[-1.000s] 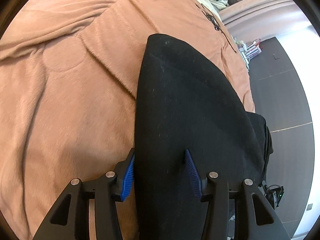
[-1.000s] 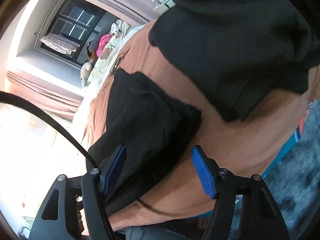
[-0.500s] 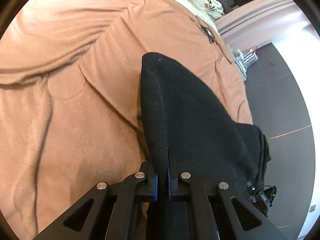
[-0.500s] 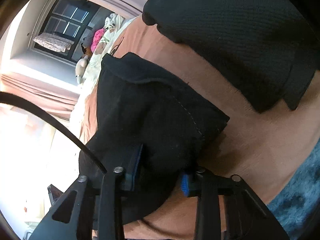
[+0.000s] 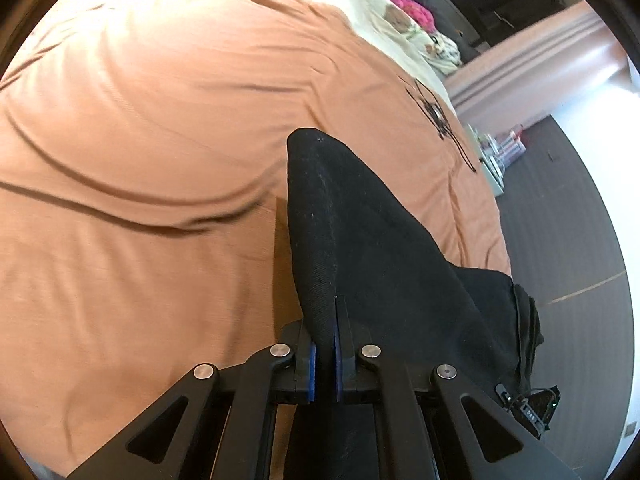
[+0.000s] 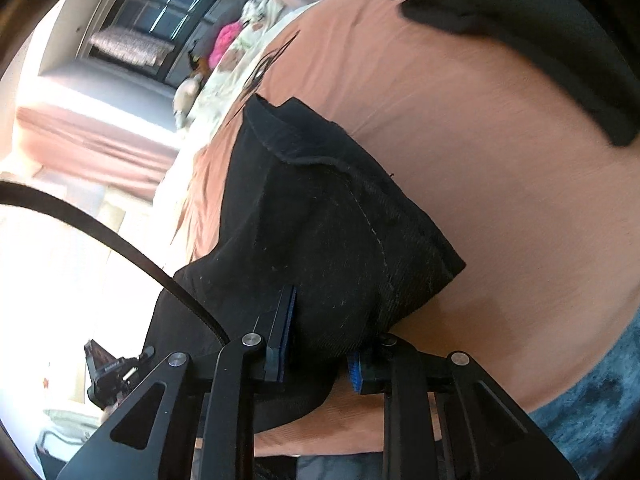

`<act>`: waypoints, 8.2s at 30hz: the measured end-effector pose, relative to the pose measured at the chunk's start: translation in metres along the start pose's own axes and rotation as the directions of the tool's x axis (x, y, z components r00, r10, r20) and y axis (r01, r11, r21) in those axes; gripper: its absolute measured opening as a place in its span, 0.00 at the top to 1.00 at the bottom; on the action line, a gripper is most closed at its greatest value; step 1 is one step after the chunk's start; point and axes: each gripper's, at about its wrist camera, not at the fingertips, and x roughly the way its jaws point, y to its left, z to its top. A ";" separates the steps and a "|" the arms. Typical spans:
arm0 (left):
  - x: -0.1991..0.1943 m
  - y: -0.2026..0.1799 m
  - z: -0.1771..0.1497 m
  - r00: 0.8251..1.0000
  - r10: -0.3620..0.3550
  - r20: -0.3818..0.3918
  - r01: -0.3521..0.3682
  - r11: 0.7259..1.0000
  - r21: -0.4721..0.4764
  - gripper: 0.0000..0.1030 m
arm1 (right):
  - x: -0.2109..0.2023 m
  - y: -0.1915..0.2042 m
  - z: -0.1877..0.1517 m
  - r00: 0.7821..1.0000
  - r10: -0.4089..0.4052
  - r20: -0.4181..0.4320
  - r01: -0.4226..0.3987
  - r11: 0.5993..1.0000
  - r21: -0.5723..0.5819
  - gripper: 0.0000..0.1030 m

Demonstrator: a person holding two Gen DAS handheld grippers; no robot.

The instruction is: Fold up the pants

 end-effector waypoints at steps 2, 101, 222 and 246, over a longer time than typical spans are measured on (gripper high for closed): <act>-0.010 0.015 0.001 1.000 0.006 0.013 -0.006 1.000 -0.012 0.94 | 0.010 0.010 -0.002 1.000 0.006 -0.020 -0.006 1.000 -0.018 0.81; -0.076 0.091 -0.077 0.963 0.244 0.111 -0.236 0.968 -0.081 0.26 | 0.173 0.213 0.050 0.912 0.060 -0.406 -0.335 0.679 -0.653 0.90; -0.122 0.186 -0.107 0.968 0.190 0.166 -0.153 0.965 -0.212 0.26 | 0.132 0.285 -0.045 0.913 -0.246 -0.325 -0.232 0.342 -0.911 0.44; -0.126 0.193 -0.115 0.970 0.164 0.176 -0.121 0.964 -0.236 0.27 | 0.140 0.291 -0.034 0.908 -0.410 -0.085 -0.039 0.119 -0.992 0.90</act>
